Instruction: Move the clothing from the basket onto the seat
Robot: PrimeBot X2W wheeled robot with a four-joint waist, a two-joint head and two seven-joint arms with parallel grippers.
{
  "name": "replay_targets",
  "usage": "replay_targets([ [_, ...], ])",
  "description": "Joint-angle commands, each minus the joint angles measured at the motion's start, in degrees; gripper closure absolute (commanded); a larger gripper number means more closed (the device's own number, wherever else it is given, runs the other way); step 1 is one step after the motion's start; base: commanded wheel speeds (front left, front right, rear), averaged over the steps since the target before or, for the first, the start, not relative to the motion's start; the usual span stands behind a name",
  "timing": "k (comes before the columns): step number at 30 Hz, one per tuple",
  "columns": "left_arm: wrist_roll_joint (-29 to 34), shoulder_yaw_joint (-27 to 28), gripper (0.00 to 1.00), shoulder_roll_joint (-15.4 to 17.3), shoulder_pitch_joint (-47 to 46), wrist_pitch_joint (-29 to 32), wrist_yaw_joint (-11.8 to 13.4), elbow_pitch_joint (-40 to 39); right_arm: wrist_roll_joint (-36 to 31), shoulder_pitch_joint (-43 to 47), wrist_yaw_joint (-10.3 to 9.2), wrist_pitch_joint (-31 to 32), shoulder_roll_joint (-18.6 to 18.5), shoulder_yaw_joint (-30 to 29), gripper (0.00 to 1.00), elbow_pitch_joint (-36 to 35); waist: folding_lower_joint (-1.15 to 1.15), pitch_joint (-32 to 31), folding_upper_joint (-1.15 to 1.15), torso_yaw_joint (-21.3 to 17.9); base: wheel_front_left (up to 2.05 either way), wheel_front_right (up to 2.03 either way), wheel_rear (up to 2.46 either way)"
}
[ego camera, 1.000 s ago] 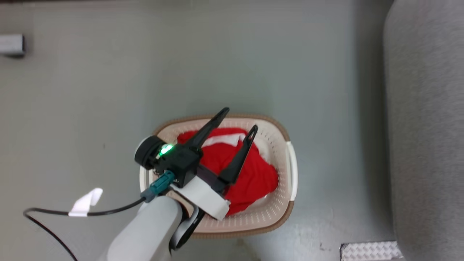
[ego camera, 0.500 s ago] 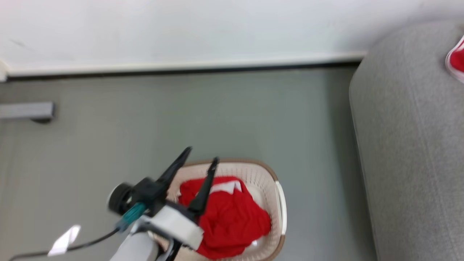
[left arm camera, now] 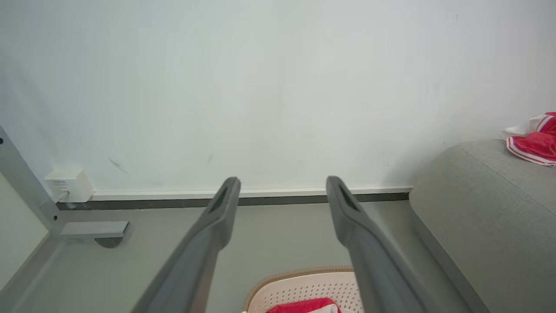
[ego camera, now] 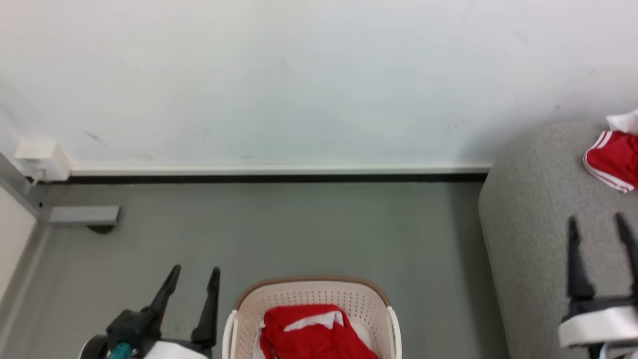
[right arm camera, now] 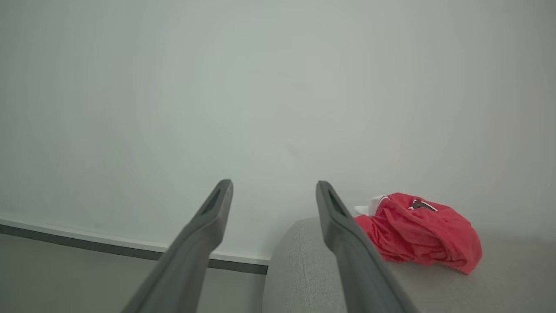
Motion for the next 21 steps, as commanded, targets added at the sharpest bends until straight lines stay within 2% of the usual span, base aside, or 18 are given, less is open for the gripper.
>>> replay_targets([
  [1,1.0,0.8,0.0,-0.2,1.3,0.0,-0.2,-0.1,0.0,1.7,-0.2,-0.2,0.1,0.8,0.0,-0.4,0.02,-2.4,0.0,1.0,0.0,0.0,0.0],
  [8,2.9,5.2,0.0,-2.7,5.5,0.0,-2.4,0.1,1.4,9.8,-0.2,-0.2,3.4,5.0,0.0,0.7,0.02,-6.0,0.0,1.6,0.0,0.0,0.0],
  [14,4.8,7.6,0.0,-5.0,7.5,0.0,-4.8,1.7,2.5,13.8,-0.2,-0.2,3.6,8.4,0.0,4.3,0.02,-7.3,0.0,1.2,0.0,0.0,0.0],
  [21,6.0,10.5,0.0,-6.8,8.3,0.0,-6.7,3.1,4.6,14.6,-0.2,-0.2,3.6,11.1,0.0,6.2,0.02,-7.7,0.0,0.4,0.0,0.0,0.0],
])
